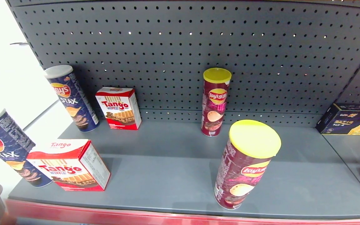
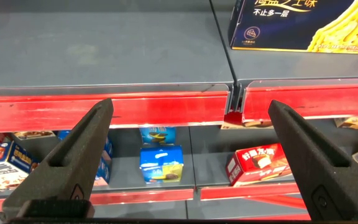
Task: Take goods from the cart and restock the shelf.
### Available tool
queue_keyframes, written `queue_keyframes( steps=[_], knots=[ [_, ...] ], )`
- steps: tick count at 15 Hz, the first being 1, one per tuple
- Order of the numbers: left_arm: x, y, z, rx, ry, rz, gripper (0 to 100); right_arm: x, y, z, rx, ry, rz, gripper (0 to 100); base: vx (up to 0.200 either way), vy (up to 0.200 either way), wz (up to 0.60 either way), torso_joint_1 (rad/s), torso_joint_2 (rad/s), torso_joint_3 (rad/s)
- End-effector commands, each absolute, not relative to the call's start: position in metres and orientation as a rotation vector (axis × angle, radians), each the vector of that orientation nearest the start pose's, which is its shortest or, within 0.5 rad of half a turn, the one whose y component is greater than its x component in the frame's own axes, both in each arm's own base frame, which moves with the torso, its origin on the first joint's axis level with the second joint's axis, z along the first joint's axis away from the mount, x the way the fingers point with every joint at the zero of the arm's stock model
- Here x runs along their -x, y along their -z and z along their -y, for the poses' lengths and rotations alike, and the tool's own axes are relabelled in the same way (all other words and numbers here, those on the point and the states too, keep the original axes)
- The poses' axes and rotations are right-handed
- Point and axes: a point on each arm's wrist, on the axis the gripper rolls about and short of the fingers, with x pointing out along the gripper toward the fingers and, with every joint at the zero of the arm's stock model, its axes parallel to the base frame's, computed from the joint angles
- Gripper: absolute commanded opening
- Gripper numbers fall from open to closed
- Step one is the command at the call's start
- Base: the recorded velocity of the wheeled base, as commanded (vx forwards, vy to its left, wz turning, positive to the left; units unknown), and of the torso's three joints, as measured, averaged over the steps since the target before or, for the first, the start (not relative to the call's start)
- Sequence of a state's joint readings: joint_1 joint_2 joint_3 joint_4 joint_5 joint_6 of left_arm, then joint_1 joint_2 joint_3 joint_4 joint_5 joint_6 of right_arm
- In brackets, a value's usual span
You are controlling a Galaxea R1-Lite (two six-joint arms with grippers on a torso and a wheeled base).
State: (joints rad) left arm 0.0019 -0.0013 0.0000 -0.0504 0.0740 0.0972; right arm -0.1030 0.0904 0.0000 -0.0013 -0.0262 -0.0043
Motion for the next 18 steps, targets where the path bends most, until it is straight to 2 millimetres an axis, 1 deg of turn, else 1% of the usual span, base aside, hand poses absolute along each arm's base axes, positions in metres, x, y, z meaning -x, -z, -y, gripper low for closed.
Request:
queue_keyframes(
  steps=[1, 3, 5, 6, 7, 8, 11, 13, 15, 16, 17, 18],
  knots=[
    [0.023, -0.081, 0.0, -0.101, -0.021, 0.05, 100, 0.016, -0.077, -0.001, 0.001, 0.129, -0.091, 100, 0.0, 0.0, 0.0, 0.0, 0.0, 0.0],
    [0.023, -0.074, 0.005, -0.165, 0.225, 0.005, 100, 0.016, -0.077, -0.001, 0.001, 0.129, -0.091, 100, 0.0, 0.0, 0.0, 0.0, 0.0, 0.0],
    [0.023, -0.074, 0.005, -0.161, 0.206, 0.006, 100, 0.016, -0.077, -0.001, 0.001, 0.129, -0.091, 100, 0.0, 0.0, 0.0, 0.0, 0.0, 0.0],
    [0.023, -0.075, 0.004, -0.097, 0.177, -0.001, 100, 0.016, -0.077, -0.001, 0.001, 0.129, -0.091, 100, 0.0, 0.0, 0.0, 0.0, 0.0, 0.0],
    [0.023, -0.075, 0.002, -0.061, 0.1, -0.005, 100, 0.016, -0.077, -0.001, 0.001, 0.129, -0.091, 100, 0.0, 0.0, 0.0, 0.0, 0.0, 0.0],
    [0.023, -0.075, 0.001, -0.063, 0.052, -0.006, 100, 0.016, -0.077, -0.001, 0.001, 0.129, -0.091, 100, 0.0, 0.0, 0.0, 0.0, 0.0, 0.0],
    [0.023, -0.075, 0.001, -0.066, 0.052, -0.006, 100, 0.016, -0.077, -0.001, 0.001, 0.129, -0.091, 100, 0.0, 0.0, 0.0, 0.0, 0.0, 0.0],
    [0.023, -0.074, 0.003, -0.059, 0.117, -0.009, 100, 0.016, -0.077, -0.001, 0.006, 0.108, -0.093, 100, 0.0, 0.0, 0.0, 0.0, 0.0, 0.0],
    [0.023, -0.075, 0.003, -0.061, 0.121, -0.007, 100, 0.015, -0.079, -0.001, 0.017, 0.073, -0.091, 100, 0.0, 0.0, 0.0, 0.0, 0.0, 0.0],
    [0.023, -0.075, 0.003, -0.061, 0.12, -0.007, 100, 0.012, -0.119, -0.001, 0.006, 0.086, -0.019, 100, 0.0, 0.0, 0.0, 0.0, 0.0, 0.0],
    [0.023, -0.074, 0.003, -0.062, 0.121, -0.007, 100, -0.009, -0.159, 0.001, -0.019, 0.065, -0.073, 100, 0.0, 0.0, 0.0, 0.0, 0.0, 0.0],
    [0.023, -0.075, 0.003, -0.067, 0.121, -0.005, 100, -0.018, -0.187, 0.0, -0.024, 0.022, -0.044, 100, 0.0, 0.0, 0.0, 0.0, 0.0, 0.0]
  ],
)
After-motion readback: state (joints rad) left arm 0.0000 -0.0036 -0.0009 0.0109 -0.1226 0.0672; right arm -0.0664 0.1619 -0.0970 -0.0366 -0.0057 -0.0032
